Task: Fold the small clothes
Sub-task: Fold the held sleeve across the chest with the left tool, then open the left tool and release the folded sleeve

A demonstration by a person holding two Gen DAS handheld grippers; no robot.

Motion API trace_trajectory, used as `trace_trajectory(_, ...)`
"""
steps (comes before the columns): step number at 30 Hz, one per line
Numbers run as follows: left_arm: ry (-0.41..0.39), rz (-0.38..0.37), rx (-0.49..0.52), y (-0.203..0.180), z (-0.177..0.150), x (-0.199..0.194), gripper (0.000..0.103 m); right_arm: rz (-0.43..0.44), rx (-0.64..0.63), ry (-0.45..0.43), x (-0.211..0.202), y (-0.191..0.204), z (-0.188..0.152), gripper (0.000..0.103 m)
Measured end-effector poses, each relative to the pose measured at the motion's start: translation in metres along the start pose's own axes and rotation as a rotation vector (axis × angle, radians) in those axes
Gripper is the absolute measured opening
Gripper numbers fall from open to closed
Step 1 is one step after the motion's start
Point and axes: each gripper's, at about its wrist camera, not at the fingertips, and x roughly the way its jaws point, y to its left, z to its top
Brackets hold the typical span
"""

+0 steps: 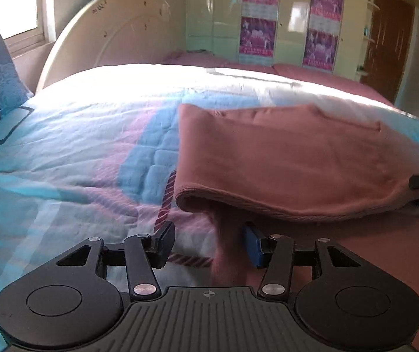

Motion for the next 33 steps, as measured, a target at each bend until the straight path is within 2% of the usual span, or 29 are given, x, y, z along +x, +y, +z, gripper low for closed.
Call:
trace_trajectory(1,0.000,0.004,0.005,0.001,0.002,0.005,0.051,-0.017,-0.009,-0.007,0.001,0.003,0.000,0.034)
trace_trajectory(3,-0.006,0.006,-0.001,0.002,0.009,0.021,0.051,-0.042,-0.028,-0.010,0.005,0.007,0.001,0.009)
trace_trajectory(6,-0.006,0.000,0.013,-0.003,0.018,0.037,0.051,-0.090,-0.129,-0.059,-0.001,0.024,0.002,0.008)
trace_trajectory(8,-0.009,-0.007,0.015,-0.002,0.018,0.037,0.051,-0.109,-0.216,-0.144,-0.020,0.039,0.005,0.006)
trace_trajectory(9,-0.009,-0.010,0.013,-0.002,0.018,0.037,0.049,-0.129,-0.251,-0.215,-0.036,0.043,0.007,0.006)
trace_trajectory(10,-0.009,-0.016,0.008,0.000,0.021,0.045,0.045,-0.140,-0.259,-0.270,-0.049,0.042,0.009,0.006)
trace_trajectory(11,-0.013,-0.021,0.006,0.001,0.021,0.045,0.035,-0.167,-0.258,-0.311,-0.058,0.038,0.012,0.006)
trace_trajectory(12,-0.016,-0.032,0.000,0.002,0.023,0.049,0.030,-0.207,-0.267,-0.313,-0.062,0.033,0.016,0.006)
trace_trajectory(13,-0.017,-0.042,-0.004,0.002,0.023,0.050,0.029,-0.236,-0.272,-0.276,-0.059,0.026,0.019,0.006)
trace_trajectory(15,-0.016,-0.040,0.012,-0.001,0.022,0.053,0.024,-0.237,-0.240,-0.231,-0.057,0.011,0.023,0.006)
trace_trajectory(17,-0.010,-0.064,0.006,-0.001,0.024,0.054,0.014,-0.249,-0.247,-0.226,-0.055,0.006,0.020,0.006)
trace_trajectory(18,-0.010,-0.071,0.004,-0.001,0.024,0.054,0.013,-0.252,-0.250,-0.221,-0.053,0.004,0.018,0.006)
trace_trajectory(33,0.009,-0.081,0.013,-0.001,0.026,0.051,0.012,-0.277,-0.277,-0.238,-0.051,-0.003,0.003,0.006)
